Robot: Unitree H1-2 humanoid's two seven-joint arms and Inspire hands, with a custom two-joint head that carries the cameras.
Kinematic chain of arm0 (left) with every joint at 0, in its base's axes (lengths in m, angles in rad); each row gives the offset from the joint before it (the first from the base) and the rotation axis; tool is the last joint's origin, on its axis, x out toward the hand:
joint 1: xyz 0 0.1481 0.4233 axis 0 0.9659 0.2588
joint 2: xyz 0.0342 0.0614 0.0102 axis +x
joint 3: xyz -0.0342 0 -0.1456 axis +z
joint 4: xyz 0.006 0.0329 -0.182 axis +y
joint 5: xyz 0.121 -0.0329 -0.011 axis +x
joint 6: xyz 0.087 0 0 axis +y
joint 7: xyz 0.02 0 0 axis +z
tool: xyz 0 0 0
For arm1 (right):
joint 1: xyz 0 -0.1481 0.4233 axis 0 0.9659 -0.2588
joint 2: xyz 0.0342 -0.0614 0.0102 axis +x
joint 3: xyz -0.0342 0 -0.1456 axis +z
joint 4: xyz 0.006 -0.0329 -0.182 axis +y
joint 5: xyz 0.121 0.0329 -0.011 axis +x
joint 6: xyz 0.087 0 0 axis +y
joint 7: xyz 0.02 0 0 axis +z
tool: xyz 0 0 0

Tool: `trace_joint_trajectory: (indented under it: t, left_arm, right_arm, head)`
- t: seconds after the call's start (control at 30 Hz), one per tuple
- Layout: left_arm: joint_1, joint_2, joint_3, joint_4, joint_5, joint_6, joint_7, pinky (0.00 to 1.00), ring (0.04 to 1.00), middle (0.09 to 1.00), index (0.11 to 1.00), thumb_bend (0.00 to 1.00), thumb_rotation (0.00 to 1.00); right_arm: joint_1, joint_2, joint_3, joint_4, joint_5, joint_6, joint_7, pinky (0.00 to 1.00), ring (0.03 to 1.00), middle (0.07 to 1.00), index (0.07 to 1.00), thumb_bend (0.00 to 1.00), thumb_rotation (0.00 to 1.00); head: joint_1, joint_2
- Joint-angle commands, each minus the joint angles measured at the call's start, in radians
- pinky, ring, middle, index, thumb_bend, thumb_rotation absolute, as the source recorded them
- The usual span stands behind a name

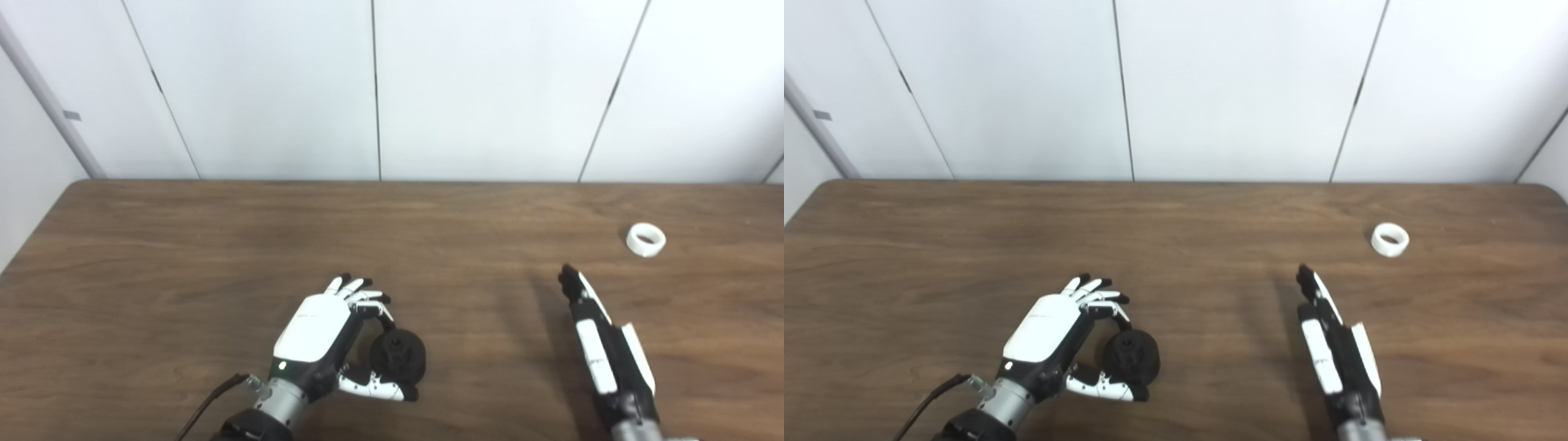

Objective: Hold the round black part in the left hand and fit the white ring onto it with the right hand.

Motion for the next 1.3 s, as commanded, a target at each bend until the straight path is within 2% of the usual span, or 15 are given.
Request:
trace_joint_trajectory:
  t: [0.0, 0.17, 0.33, 0.7, 0.93, 1.07, 1.23, 1.27]
  left_arm:
    - [-0.007, -0.002, -0.004, -0.027, 0.026, -0.043, 0.02, 1.0, 0.926, 0.801, 0.483, 0.52, 0.06]
    - [0.012, -0.006, -0.012, -0.01, 0.052, -0.073, 0.02, 1.0, 0.924, 0.804, 0.484, 0.52, 0.06]
    - [0.023, -0.014, -0.016, 0.011, 0.068, -0.098, 0.034, 1.0, 0.918, 0.799, 0.484, 0.52, 0.06]
    - [0.036, -0.021, -0.02, 0.07, 0.093, -0.153, 0.08, 1.0, 0.911, 0.796, 0.484, 0.52, 0.06]
    - [0.035, -0.019, -0.027, 0.12, 0.103, -0.188, 0.133, 1.0, 0.903, 0.795, 0.484, 0.52, 0.06]
    - [0.034, -0.02, -0.028, 0.132, 0.101, -0.193, 0.142, 1.0, 0.901, 0.794, 0.484, 0.52, 0.06]
    - [0.032, -0.014, -0.024, 0.154, 0.088, -0.211, 0.163, 1.0, 0.896, 0.788, 0.484, 0.52, 0.06]
    - [0.032, -0.012, -0.022, 0.159, 0.084, -0.217, 0.169, 1.0, 0.896, 0.787, 0.484, 0.52, 0.06]
  right_arm:
    - [0.044, 0.039, 0.006, -0.044, -0.002, -0.005, -0.016, 1.0, 0.967, 0.943, 0.936, 0.53, 0.99]
    - [0.039, 0.041, 0.017, -0.068, -0.007, 0.024, -0.029, 1.0, 0.969, 0.942, 0.932, 0.55, 0.99]
    - [0.035, 0.038, 0.021, -0.084, 0.003, 0.043, -0.033, 1.0, 0.973, 0.949, 0.943, 0.53, 0.99]
    - [0.027, 0.036, 0.01, -0.099, 0.026, 0.067, -0.036, 1.0, 0.978, 0.952, 0.941, 0.53, 0.98]
    - [0.021, 0.033, 0.008, -0.106, 0.017, 0.074, -0.044, 1.0, 0.976, 0.949, 0.937, 0.53, 0.99]
    - [0.011, 0.022, -0.001, -0.113, 0.008, 0.078, -0.05, 1.0, 0.971, 0.95, 0.938, 0.52, 0.99]
    - [-0.015, 0.008, -0.039, -0.134, -0.006, 0.121, -0.059, 0.99, 0.979, 0.953, 0.932, 0.55, 0.88]
    - [-0.022, 0.004, -0.051, -0.143, -0.028, 0.143, -0.068, 0.92, 0.952, 0.937, 0.906, 0.59, 0.81]
  head:
    - [-0.003, 0.002]
    - [-0.022, 0.03]
    - [-0.027, 0.042]
    - [-0.031, 0.047]
    - [-0.055, 0.05]
    - [-0.073, 0.05]
    - [-0.121, 0.05]
    - [-0.13, 0.049]
